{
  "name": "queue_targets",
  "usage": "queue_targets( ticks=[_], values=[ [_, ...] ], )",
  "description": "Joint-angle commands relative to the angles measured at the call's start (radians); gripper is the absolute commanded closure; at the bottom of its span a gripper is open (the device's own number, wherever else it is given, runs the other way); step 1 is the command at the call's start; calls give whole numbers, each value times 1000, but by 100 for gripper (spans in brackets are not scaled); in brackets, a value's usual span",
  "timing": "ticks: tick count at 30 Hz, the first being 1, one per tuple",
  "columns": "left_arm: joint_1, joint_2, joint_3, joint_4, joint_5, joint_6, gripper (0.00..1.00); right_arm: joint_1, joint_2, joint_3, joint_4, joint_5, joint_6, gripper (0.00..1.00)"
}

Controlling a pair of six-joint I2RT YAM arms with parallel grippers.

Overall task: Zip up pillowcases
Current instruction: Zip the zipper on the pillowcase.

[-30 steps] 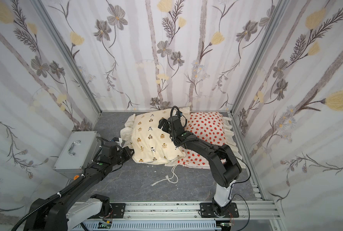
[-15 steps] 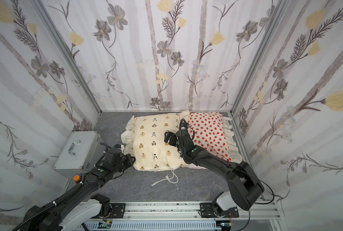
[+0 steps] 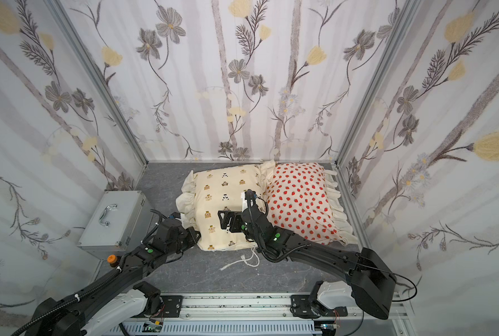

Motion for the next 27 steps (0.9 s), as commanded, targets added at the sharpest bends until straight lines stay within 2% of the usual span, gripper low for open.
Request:
queue_targets(
  ticks=[1,7,17,27],
  values=[
    [-10,8,1,46,-7,-26,100,64,22,30,-11,50,25,0],
    [-20,2,13,19,-14,-17,100,166,83,58,-21,70,41,3],
    [-20,-17,19,-11,-37,-27,100,249,207,52,-60,45,98,25],
    [-20,-22,25,-10,-35,-34,100,265,270,64,-88,37,43,49]
  ],
)
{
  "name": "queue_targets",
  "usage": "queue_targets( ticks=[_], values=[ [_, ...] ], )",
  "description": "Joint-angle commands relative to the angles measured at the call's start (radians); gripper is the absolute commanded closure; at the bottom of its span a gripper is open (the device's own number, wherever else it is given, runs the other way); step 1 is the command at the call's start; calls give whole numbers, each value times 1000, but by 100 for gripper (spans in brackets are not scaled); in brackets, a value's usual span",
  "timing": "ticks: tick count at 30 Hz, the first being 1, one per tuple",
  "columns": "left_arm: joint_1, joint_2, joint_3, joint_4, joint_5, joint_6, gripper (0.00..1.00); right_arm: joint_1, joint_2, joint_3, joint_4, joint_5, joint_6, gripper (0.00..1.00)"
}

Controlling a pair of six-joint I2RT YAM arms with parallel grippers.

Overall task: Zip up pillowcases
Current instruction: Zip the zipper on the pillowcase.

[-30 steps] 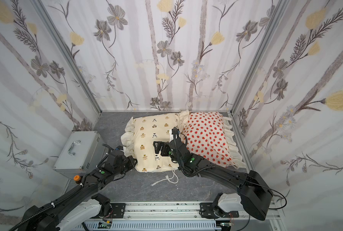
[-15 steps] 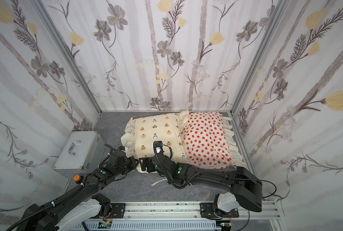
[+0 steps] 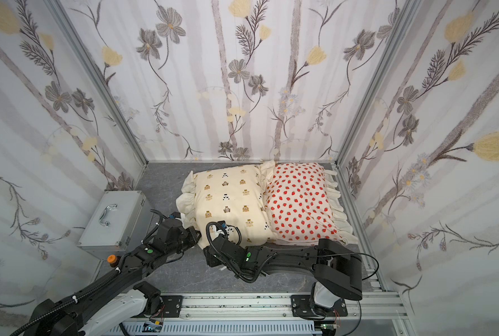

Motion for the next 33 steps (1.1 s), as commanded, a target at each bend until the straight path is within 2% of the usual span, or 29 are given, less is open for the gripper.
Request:
queue_targets(
  ticks=[1,9,16,26,31,33],
  values=[
    [-1,-6,11,8,-12,-10,100,2,10,12,-11,0,-32,50],
    [-1,-8,11,10,-11,-17,100,1,36,34,-52,33,-71,57],
    [-1,-5,11,10,-17,-20,100,0,29,43,-120,96,-97,57],
    [0,2,13,17,-19,-23,100,1,57,60,-94,67,-119,61],
    [-1,0,10,17,-23,-27,100,-4,53,58,-111,62,-40,64],
    [0,-1,7,22,-22,-33,100,-5,38,42,-86,24,10,62]
  ],
)
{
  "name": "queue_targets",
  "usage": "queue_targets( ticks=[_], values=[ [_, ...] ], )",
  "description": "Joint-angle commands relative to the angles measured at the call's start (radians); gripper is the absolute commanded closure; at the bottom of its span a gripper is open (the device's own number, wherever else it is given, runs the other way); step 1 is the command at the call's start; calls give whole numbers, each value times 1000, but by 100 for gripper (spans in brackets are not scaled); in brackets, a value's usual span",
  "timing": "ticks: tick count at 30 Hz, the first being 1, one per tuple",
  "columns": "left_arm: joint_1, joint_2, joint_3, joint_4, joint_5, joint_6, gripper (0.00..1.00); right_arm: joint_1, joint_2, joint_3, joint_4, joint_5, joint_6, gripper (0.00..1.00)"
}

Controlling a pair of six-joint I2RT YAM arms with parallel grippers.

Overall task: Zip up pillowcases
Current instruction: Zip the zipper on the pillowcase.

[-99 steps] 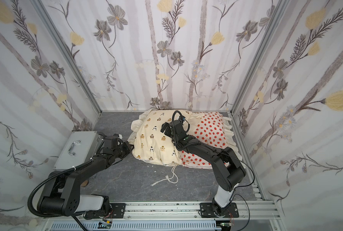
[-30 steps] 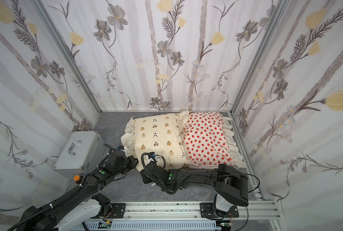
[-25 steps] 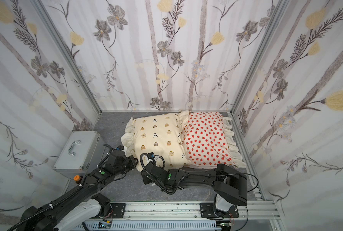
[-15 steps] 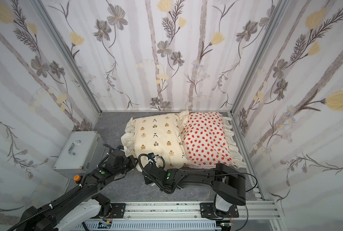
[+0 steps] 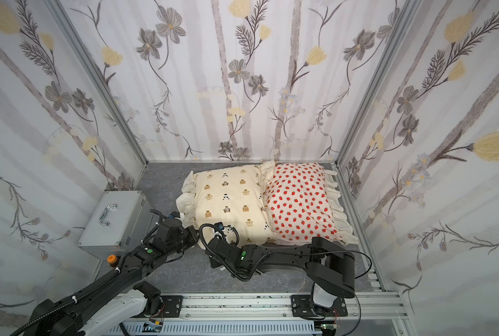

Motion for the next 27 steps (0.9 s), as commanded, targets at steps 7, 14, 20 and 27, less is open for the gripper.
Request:
queue_targets(
  ticks=[7,14,20,27],
  values=[
    [-2,-5,-8,39,-5,-24,100,-36,-48,-69,141,-135,244,60],
    [-2,-22,-17,41,-5,-36,100,-87,-63,-167,352,-267,374,62],
    [-2,-27,-20,37,-10,-33,100,-108,-52,-201,452,-316,439,68],
    [-2,-27,-21,36,-12,-30,100,-121,-37,-201,473,-343,466,73]
  ],
)
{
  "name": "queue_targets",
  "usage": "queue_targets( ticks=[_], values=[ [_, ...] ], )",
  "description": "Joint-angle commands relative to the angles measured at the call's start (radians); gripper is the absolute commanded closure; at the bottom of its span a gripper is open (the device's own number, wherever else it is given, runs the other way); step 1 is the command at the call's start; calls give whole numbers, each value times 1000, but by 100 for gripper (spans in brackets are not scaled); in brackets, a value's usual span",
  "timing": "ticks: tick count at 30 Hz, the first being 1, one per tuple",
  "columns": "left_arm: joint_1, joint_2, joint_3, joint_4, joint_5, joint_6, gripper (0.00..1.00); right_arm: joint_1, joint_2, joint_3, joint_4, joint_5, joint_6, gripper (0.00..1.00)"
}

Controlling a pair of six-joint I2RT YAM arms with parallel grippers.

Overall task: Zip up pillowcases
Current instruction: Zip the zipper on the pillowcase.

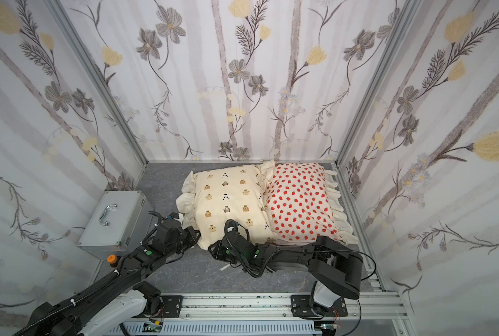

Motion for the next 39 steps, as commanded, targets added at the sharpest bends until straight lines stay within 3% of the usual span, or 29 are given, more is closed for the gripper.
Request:
queue_targets(
  ticks=[1,13,20,24,27,39],
  values=[
    [-1,0,0,24,-8,-4,100,-12,12,0,66,-28,41,73],
    [-1,-1,5,24,-9,-11,100,-9,9,-26,-7,-5,46,72],
    [-2,-6,7,24,-6,-29,100,13,-26,-16,-89,47,-143,69],
    [-1,-9,9,31,-4,-33,100,59,-25,49,-182,166,-268,70],
    [-2,-8,8,28,-8,-34,100,71,-9,54,-200,220,-316,70],
    [-1,-17,11,18,-14,-32,100,88,47,26,-88,218,-410,72]
  ],
)
